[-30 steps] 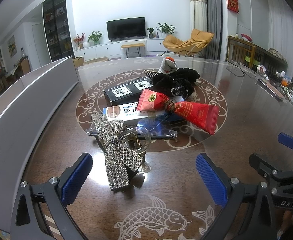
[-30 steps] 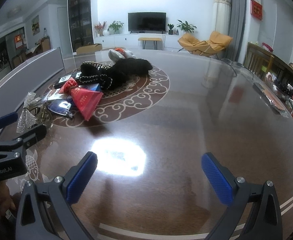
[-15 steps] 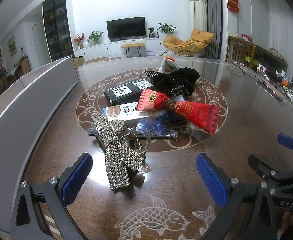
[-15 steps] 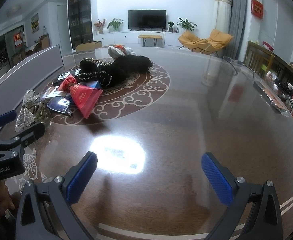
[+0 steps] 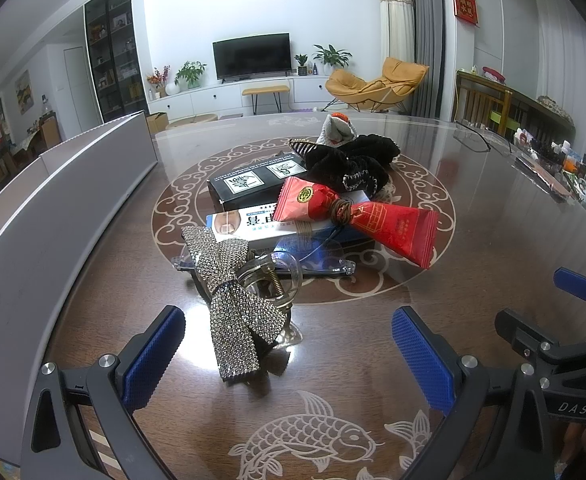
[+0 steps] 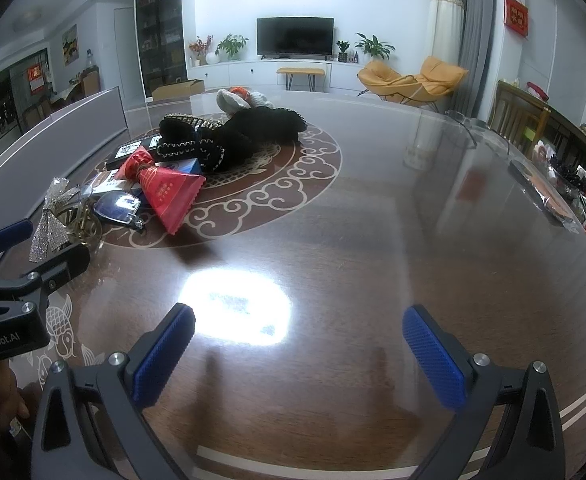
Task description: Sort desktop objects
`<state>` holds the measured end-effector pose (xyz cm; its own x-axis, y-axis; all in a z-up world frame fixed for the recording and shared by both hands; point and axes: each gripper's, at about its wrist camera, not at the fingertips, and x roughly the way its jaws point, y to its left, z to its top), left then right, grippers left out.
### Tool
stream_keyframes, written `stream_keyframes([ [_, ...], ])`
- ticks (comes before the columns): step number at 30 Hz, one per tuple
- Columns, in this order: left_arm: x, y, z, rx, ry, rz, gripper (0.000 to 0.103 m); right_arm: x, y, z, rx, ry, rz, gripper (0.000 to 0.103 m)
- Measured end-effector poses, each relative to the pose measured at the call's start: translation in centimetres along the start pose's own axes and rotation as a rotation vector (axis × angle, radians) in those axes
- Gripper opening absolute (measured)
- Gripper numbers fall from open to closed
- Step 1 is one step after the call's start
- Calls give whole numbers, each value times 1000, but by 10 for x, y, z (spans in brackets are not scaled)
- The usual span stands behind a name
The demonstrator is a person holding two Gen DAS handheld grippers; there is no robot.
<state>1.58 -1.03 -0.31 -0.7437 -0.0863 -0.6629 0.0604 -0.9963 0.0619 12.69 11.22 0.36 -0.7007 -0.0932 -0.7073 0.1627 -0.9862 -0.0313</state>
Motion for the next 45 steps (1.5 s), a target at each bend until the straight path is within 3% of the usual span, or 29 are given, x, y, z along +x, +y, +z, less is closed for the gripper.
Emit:
stream_keyframes([
  [45, -3, -1, -3, -7, 2, 6, 103, 2, 4, -1, -5, 10, 7, 103],
])
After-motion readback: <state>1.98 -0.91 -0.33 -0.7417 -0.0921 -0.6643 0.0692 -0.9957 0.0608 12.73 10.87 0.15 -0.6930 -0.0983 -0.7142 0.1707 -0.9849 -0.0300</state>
